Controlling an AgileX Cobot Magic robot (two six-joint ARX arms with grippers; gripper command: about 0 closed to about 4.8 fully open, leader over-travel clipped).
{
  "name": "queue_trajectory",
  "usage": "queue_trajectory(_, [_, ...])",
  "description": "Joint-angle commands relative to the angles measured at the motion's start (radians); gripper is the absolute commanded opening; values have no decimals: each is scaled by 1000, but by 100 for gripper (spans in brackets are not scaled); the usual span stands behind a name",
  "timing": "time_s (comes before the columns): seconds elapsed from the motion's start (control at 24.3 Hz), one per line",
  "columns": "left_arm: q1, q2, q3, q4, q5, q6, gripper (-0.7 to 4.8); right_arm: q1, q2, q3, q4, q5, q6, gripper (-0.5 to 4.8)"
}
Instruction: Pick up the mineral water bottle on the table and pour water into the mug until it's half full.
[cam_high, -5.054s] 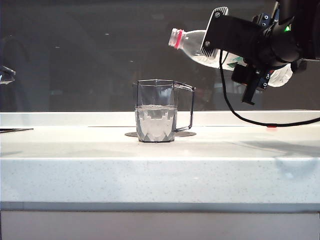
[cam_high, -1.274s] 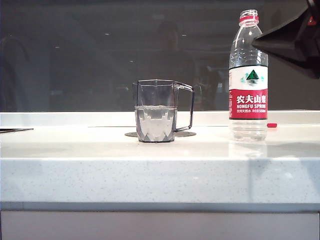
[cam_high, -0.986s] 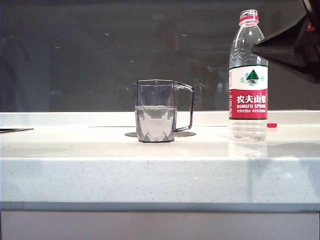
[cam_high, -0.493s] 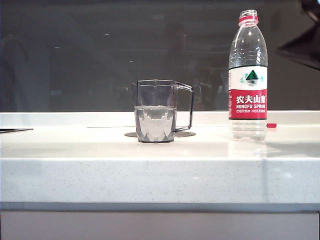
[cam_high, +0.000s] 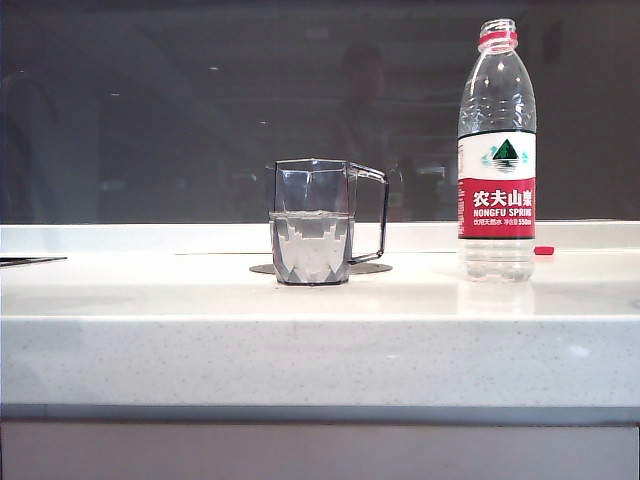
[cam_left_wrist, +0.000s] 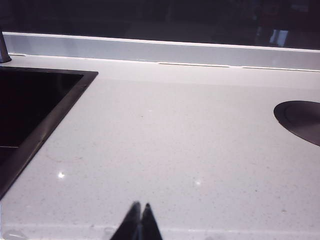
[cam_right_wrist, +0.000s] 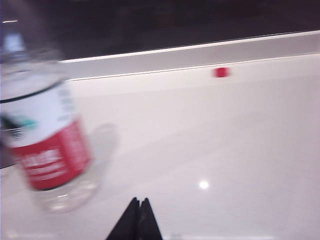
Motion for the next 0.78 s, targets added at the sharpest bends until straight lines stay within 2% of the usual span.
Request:
queue_trajectory(0.04, [1, 0, 3, 8, 4, 2, -4, -54, -79, -3, -73, -3, -23, -5])
queue_trajectory(0.29, [1, 0, 3, 9, 4, 2, -4, -127, -257, -3, -177, -3, -26, -5])
queue_trajectory(0.78, [1, 0, 3, 9, 4, 2, -4, -126, -253, -3, -158, -56, -29, -5])
